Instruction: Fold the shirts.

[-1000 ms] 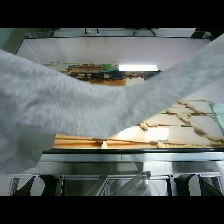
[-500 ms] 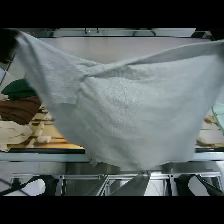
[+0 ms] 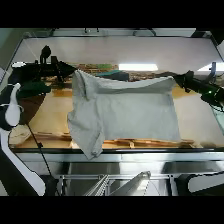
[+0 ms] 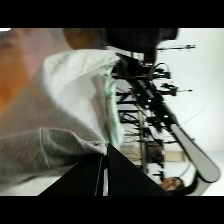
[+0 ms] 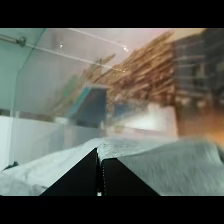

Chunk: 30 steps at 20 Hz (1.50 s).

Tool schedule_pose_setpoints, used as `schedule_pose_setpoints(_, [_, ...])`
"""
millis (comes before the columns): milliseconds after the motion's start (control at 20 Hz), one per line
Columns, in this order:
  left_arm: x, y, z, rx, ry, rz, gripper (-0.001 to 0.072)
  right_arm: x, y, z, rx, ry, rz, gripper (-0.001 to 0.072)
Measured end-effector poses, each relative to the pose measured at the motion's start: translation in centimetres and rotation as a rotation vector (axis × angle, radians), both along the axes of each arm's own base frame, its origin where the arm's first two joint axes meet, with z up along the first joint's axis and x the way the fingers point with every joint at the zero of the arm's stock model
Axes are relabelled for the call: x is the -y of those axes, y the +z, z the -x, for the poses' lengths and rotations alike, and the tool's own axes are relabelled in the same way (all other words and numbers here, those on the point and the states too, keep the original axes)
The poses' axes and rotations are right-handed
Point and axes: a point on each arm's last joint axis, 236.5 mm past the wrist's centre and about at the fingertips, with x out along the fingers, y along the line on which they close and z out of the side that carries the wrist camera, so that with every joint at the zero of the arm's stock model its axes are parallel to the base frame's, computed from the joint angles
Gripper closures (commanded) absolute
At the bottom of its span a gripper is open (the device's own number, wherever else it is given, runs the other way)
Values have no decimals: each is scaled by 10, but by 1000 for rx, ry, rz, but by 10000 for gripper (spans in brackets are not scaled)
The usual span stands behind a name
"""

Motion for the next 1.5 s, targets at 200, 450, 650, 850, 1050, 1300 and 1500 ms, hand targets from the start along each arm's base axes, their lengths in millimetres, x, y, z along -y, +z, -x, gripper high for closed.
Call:
schedule_pose_setpoints(200, [-16,-21,-25,4,66,-62,710,26,5,-26,51,-43,-8,698])
schedule_pose_setpoints(450, [-28,-41,-19,-33,71,-103,710,51,-4,-19,6,-27,29,698])
schedule_pose_setpoints(650, [-26,-58,9,-101,-41,-207,710,67,-27,7,-93,31,73,698])
schedule_pose_setpoints(850, [-32,-79,45,-238,-158,-322,710,69,-54,39,-212,123,133,697])
schedule_pose_setpoints(1050, [-38,-98,75,-349,-227,-434,710,64,-69,66,-296,218,166,694])
schedule_pose_setpoints(1300, [-47,-113,94,-420,-261,-528,134,57,-75,85,-345,291,169,386])
schedule_pose_setpoints(1500, [-54,-94,86,-382,-239,-524,78,49,-60,99,-360,347,129,401])
